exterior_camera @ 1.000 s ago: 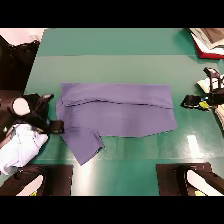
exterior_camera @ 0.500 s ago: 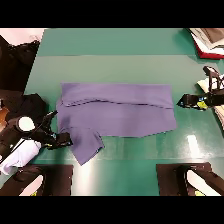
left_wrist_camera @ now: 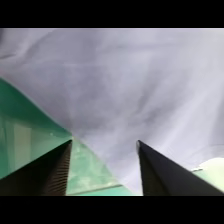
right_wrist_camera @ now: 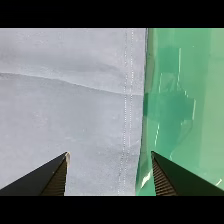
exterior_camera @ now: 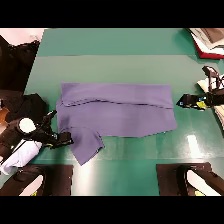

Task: Fold the shirts.

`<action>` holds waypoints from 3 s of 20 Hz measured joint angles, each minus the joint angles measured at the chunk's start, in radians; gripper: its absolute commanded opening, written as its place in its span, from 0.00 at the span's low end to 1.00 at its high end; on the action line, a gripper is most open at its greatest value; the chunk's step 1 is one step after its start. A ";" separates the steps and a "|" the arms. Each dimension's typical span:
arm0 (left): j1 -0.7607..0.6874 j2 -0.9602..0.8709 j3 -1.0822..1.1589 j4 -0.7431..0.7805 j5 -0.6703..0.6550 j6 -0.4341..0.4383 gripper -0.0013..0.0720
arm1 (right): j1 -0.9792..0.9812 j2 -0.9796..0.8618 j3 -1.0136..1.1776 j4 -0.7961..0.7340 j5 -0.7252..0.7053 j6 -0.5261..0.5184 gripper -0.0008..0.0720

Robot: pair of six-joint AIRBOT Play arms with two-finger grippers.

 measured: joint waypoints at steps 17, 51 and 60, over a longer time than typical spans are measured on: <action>-0.001 -0.001 0.071 -0.037 0.077 0.045 0.06 | 0.000 0.000 -0.047 -0.001 0.083 0.000 0.80; -0.001 0.000 0.587 -0.096 -0.331 0.139 0.05 | -0.156 0.341 -0.214 0.045 0.360 0.066 0.04; -0.001 -0.082 0.663 -0.068 0.006 0.198 0.05 | -0.094 0.119 -0.029 0.057 0.209 0.062 0.04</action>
